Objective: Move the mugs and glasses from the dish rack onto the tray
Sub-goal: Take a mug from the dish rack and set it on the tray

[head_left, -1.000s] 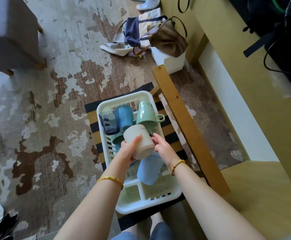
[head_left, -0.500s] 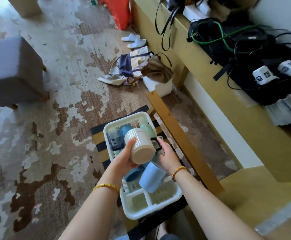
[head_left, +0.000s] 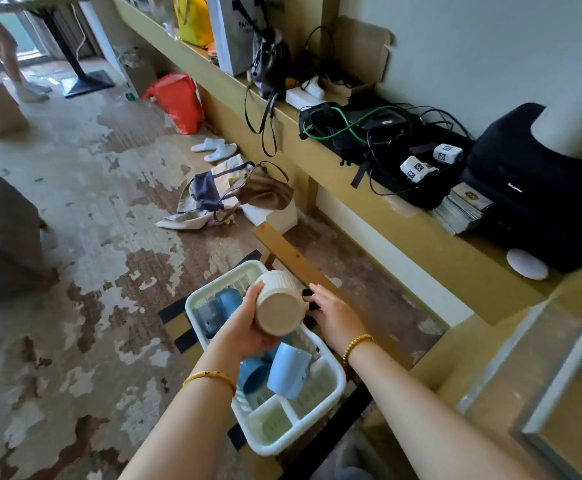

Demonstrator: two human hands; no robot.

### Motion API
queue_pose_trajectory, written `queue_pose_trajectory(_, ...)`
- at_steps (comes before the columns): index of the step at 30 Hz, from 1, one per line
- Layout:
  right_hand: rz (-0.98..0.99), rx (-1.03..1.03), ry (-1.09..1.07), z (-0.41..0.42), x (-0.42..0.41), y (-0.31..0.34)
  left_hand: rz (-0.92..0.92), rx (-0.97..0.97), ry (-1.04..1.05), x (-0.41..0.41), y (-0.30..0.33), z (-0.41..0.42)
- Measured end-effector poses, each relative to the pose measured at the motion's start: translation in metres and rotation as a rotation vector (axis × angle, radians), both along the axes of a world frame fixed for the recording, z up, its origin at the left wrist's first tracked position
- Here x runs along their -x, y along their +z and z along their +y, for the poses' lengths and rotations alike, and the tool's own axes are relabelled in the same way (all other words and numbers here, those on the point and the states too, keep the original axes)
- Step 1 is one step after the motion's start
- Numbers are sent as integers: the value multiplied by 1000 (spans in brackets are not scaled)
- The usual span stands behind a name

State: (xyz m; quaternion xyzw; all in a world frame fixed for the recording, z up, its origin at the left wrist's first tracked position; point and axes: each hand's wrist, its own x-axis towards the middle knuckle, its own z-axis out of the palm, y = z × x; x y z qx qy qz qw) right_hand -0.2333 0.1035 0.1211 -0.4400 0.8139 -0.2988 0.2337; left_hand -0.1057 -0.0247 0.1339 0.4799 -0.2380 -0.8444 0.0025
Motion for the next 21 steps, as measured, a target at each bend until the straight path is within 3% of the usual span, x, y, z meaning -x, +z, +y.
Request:
queue_pose_trajectory(5, 53, -53, -126, 48, 24, 21, 21, 118, -227, 41, 12, 25)
queue_pose_trajectory(10, -11, -41, -412, 122, 56, 36, 110, 309, -569, 95, 43, 83)
queue_pose_trajectory(15, -142, 46, -640, 211, 84, 56, 376, 998, -935, 153, 57, 161)
queue_pose_trajectory(21, -150, 90, -811, 320, 107, 69, 511, 1279, -980, 206, 56, 269)
